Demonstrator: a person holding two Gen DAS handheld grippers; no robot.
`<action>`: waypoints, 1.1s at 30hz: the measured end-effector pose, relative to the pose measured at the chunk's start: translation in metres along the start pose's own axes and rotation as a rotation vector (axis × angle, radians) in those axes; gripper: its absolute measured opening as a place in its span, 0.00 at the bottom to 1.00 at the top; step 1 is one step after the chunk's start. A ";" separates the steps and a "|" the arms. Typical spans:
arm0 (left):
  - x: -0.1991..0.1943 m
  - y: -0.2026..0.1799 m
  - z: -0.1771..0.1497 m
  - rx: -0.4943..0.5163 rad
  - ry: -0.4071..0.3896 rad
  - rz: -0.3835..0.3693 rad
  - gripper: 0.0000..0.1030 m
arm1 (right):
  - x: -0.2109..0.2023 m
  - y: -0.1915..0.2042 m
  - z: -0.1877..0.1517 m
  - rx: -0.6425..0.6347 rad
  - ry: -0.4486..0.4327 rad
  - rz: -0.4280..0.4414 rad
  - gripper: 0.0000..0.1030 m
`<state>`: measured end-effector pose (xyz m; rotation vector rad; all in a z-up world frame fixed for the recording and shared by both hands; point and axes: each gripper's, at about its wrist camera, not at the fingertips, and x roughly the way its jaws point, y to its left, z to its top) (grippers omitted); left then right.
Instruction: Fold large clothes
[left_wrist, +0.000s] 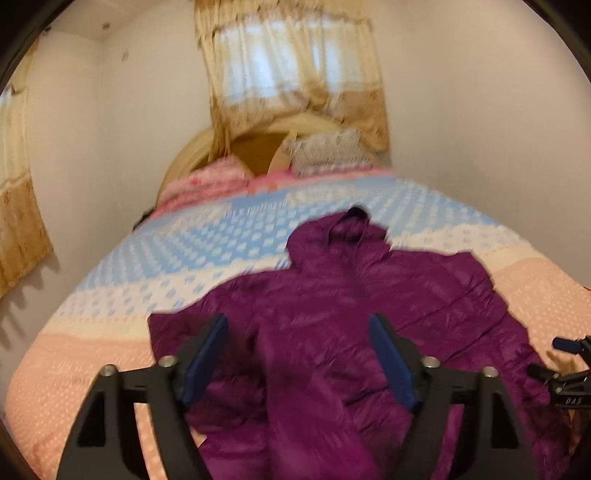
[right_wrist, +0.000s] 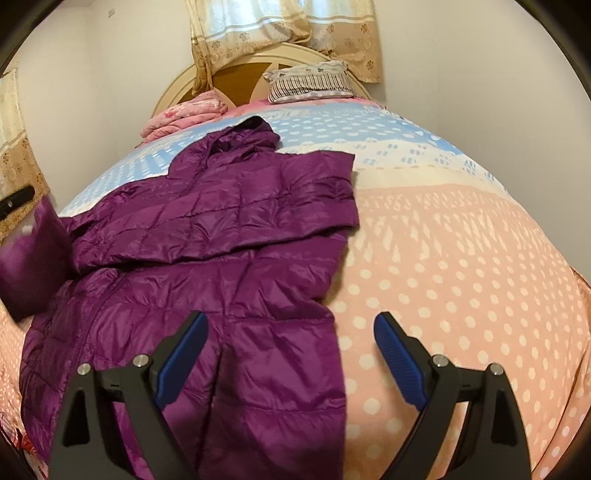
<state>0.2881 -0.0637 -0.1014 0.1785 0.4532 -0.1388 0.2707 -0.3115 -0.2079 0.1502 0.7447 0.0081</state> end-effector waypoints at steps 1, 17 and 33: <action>-0.001 -0.004 0.001 0.007 -0.003 -0.009 0.82 | 0.001 -0.001 0.000 0.000 0.002 0.000 0.91; -0.008 0.122 -0.036 -0.100 0.038 0.265 0.90 | -0.020 0.100 0.024 -0.230 0.025 0.180 0.91; 0.040 0.181 -0.120 -0.218 0.307 0.291 0.90 | 0.014 0.237 -0.020 -0.573 0.124 0.285 0.66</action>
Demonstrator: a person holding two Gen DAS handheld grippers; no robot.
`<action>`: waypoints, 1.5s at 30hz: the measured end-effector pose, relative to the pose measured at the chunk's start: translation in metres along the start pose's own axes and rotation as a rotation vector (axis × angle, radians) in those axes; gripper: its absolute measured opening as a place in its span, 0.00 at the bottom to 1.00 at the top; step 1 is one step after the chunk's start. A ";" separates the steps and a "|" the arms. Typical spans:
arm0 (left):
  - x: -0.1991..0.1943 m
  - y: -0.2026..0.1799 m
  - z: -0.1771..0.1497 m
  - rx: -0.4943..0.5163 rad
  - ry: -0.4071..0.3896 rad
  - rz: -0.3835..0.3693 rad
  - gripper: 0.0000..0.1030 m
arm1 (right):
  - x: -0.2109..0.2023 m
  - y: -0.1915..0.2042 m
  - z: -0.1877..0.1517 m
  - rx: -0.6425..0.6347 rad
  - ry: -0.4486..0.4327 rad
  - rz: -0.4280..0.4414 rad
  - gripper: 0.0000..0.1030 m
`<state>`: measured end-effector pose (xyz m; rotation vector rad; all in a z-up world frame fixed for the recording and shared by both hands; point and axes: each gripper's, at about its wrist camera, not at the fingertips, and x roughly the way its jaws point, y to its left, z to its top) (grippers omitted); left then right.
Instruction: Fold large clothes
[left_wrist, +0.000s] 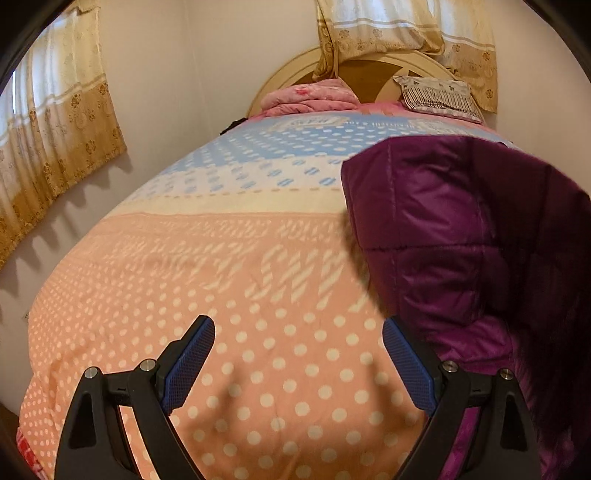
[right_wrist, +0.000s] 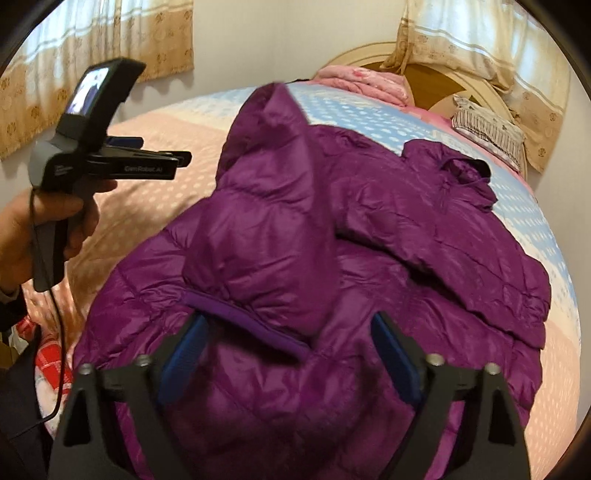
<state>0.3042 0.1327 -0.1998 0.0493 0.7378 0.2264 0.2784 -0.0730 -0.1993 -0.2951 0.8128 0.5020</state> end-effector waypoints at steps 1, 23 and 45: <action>0.000 0.000 -0.001 0.002 0.000 -0.003 0.90 | 0.003 -0.007 0.003 0.042 0.010 0.029 0.43; 0.008 -0.017 0.019 0.018 -0.016 -0.021 0.90 | -0.044 -0.160 -0.016 0.535 -0.109 0.024 0.55; 0.017 -0.018 0.043 -0.011 -0.035 -0.052 0.90 | -0.021 -0.133 0.018 0.437 -0.134 0.155 0.10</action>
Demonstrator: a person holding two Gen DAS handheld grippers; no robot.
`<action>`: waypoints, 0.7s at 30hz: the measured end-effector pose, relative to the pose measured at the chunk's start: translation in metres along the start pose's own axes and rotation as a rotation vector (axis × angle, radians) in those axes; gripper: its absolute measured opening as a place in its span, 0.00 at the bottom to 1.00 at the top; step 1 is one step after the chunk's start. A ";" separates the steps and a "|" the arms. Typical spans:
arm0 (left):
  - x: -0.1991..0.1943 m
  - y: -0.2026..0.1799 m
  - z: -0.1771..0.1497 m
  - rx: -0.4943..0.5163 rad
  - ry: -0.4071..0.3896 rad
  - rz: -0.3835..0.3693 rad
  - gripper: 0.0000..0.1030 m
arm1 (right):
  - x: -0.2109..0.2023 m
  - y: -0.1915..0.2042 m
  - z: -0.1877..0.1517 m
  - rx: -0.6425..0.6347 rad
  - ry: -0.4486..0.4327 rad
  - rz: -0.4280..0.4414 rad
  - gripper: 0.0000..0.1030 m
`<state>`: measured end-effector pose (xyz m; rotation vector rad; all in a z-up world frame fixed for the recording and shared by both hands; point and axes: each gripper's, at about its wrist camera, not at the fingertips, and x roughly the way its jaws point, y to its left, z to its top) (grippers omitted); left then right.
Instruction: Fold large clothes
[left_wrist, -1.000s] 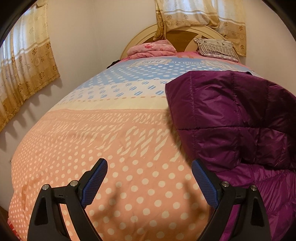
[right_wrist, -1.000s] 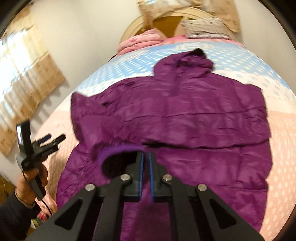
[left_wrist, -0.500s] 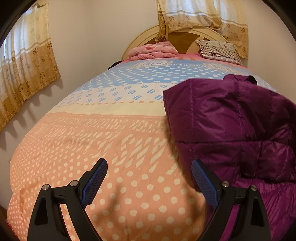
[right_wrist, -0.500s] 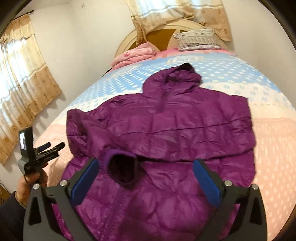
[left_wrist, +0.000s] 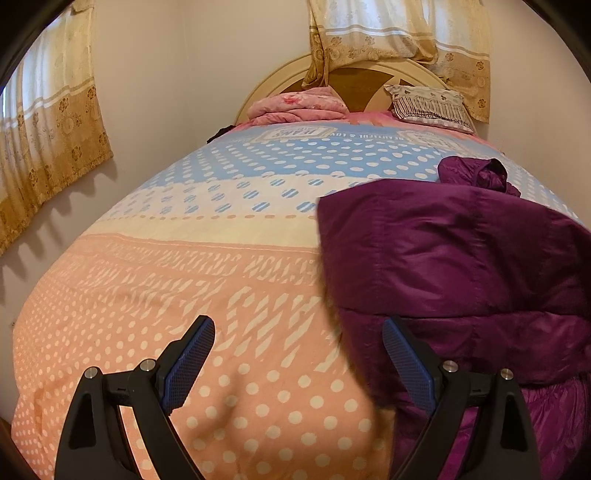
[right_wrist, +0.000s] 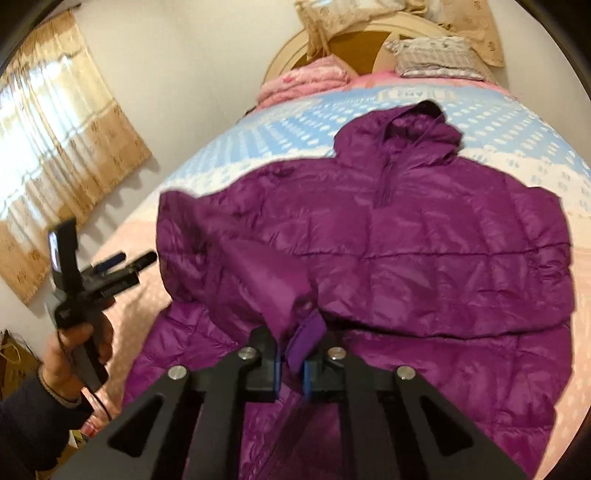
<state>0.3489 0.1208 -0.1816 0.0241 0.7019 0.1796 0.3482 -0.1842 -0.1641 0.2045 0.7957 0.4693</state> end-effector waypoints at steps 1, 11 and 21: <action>-0.001 0.002 0.000 0.001 0.000 0.001 0.90 | -0.012 -0.008 -0.003 0.016 -0.014 -0.006 0.10; -0.004 -0.007 0.002 0.032 -0.004 0.010 0.90 | -0.046 -0.085 -0.044 0.202 0.022 -0.114 0.09; -0.004 -0.041 0.012 0.069 -0.006 -0.010 0.90 | -0.049 -0.111 -0.058 0.259 0.070 -0.225 0.29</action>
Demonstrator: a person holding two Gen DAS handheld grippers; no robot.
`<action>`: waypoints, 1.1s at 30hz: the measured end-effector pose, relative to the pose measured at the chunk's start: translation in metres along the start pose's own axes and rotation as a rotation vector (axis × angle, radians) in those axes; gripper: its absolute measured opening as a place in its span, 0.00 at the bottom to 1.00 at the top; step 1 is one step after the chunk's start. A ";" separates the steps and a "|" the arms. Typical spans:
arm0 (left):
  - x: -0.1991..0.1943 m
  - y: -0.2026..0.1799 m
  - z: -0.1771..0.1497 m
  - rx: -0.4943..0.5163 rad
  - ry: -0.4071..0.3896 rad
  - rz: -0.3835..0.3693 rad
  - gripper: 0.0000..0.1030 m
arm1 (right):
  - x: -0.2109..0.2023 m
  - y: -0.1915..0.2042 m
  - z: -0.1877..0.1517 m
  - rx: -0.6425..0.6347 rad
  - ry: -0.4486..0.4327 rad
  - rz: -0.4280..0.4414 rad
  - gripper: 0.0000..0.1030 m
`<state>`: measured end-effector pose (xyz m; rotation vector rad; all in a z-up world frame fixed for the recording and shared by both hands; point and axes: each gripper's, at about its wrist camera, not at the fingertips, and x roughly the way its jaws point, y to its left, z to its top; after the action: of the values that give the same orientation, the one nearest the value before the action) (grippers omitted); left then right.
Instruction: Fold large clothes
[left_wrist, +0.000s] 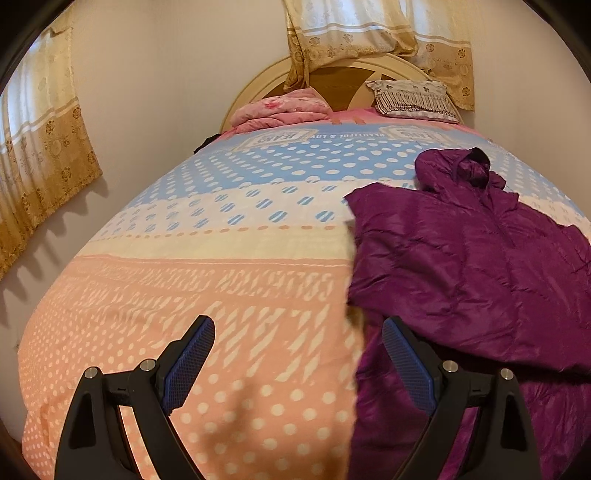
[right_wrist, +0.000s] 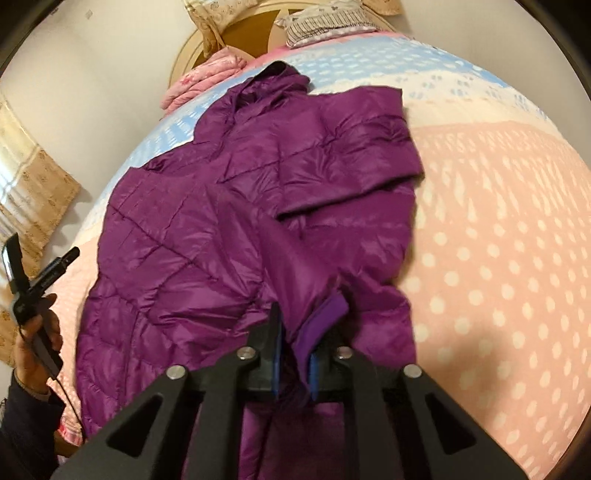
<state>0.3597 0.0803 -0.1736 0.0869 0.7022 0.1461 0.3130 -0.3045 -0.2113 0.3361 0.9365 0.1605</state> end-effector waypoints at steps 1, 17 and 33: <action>-0.001 -0.004 0.003 -0.002 -0.004 -0.009 0.90 | -0.004 -0.002 0.002 0.013 -0.017 -0.010 0.49; 0.062 -0.102 0.011 0.087 0.066 -0.041 0.90 | 0.041 0.046 0.018 -0.127 -0.055 -0.110 0.46; 0.000 -0.074 0.046 0.062 -0.095 -0.121 0.93 | -0.006 0.062 0.027 -0.220 -0.170 -0.135 0.44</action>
<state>0.3974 0.0057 -0.1479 0.1095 0.6152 0.0039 0.3317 -0.2538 -0.1699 0.0813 0.7618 0.1084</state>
